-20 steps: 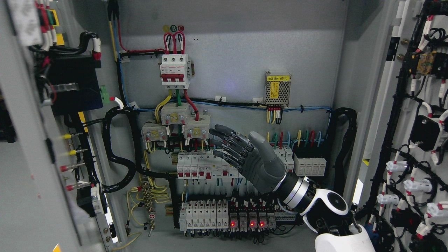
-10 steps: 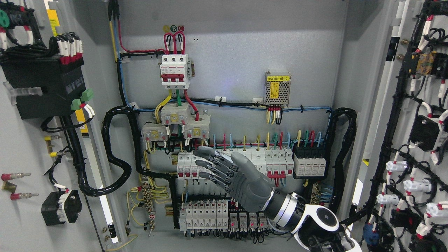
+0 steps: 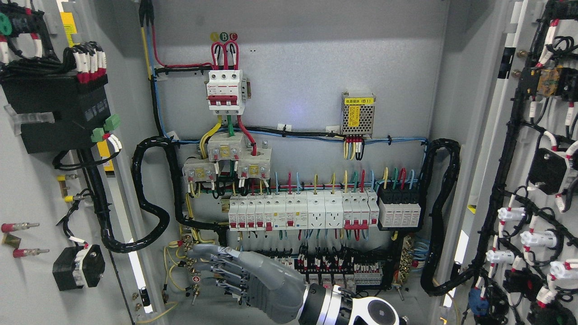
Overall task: Open door with both hands
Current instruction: 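Withdraw the right hand down and out of the cabinet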
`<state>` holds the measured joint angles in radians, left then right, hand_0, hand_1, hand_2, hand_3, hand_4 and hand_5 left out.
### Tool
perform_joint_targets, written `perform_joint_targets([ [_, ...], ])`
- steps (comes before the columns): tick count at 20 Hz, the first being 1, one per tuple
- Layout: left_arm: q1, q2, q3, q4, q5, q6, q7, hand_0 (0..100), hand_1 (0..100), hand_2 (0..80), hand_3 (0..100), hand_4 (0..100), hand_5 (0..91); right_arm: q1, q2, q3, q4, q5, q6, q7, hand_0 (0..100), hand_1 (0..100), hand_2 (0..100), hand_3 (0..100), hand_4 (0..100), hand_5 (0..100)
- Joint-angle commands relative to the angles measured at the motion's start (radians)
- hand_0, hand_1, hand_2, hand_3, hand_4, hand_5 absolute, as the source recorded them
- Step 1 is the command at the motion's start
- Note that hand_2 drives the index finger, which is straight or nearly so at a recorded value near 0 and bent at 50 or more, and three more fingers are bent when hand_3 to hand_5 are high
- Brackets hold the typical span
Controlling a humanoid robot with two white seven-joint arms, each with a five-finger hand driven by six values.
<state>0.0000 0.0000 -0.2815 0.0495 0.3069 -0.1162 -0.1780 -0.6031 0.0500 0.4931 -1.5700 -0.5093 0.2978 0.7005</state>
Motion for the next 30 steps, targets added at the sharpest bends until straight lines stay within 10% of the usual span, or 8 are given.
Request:
perform_joint_targets([
  [1, -0.029, 0.020, -0.001, 0.000, 0.000, 0.000, 0.000, 0, 0, 0.0, 0, 0, 0.0, 0.035, 0.079, 0.220, -0.044, 0.002, 0.003, -0.024, 20, 12, 0, 0, 0, 0],
  [30, -0.029, 0.021, -0.001, 0.000, 0.000, 0.000, 0.000, 0, 0, 0.0, 0, 0, 0.0, -0.041, 0.110, 0.381, -0.047, -0.001, 0.026, -0.111, 20, 12, 0, 0, 0, 0],
])
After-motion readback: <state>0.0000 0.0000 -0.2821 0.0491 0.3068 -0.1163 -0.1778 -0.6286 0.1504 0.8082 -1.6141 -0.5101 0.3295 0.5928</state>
